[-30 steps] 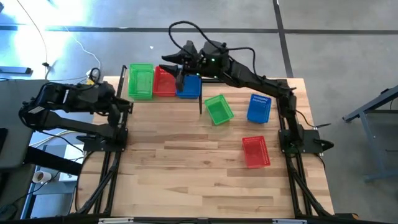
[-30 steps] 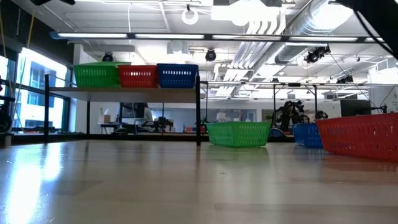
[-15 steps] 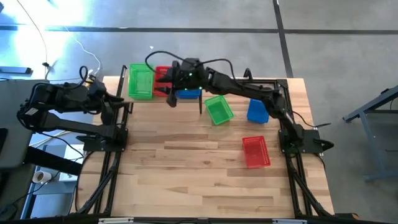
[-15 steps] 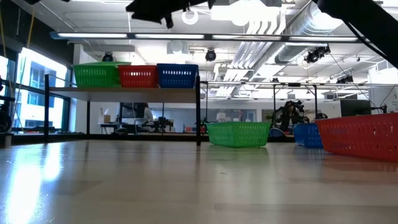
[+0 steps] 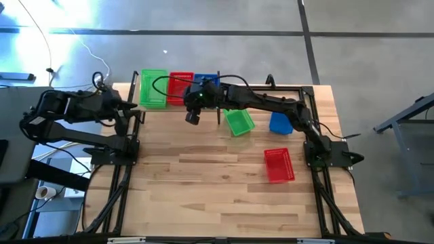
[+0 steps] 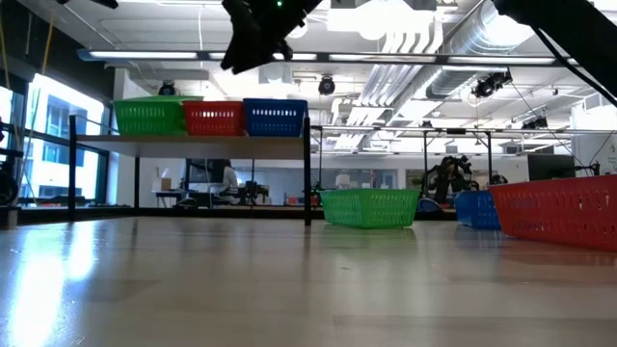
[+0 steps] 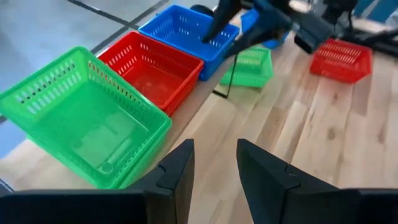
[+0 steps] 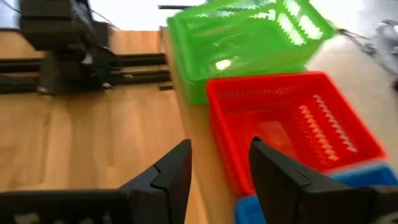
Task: Stack baskets on shelf by color
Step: Stack the bottom green basket on top of the green basket on the shelf
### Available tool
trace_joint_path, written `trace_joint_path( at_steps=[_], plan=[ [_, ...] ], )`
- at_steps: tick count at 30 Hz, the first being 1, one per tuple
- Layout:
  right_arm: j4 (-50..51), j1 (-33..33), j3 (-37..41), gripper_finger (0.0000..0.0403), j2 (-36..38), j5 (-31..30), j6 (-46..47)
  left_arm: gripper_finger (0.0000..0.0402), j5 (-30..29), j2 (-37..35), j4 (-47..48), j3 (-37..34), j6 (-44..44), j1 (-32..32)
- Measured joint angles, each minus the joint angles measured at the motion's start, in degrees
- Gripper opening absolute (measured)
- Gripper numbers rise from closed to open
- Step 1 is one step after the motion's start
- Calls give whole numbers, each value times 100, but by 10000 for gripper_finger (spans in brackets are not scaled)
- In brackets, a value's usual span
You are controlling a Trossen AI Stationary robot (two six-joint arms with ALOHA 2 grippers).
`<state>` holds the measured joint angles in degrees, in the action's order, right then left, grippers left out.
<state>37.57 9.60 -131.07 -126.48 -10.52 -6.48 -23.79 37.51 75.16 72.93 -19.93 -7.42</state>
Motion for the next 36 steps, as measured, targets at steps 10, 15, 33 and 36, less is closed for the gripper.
trace_joint_path(
  at_steps=[10, 15, 33, 36],
  plan=[
    [380, 97, -398, 146, 103, -344, 181, 114, -1123, 726, -322, 0, 11, -7],
    [431, 208, -396, 146, 186, -341, 44, 114, -1418, 966, -928, 0, -51, -208],
    [642, 1092, -398, 146, 767, -19, -246, 114, -1280, 1923, -1814, 0, -389, -2210],
    [724, 1221, -396, 146, 787, 212, -259, 114, -1241, 2139, -2155, 0, -121, -2497]
  ],
)
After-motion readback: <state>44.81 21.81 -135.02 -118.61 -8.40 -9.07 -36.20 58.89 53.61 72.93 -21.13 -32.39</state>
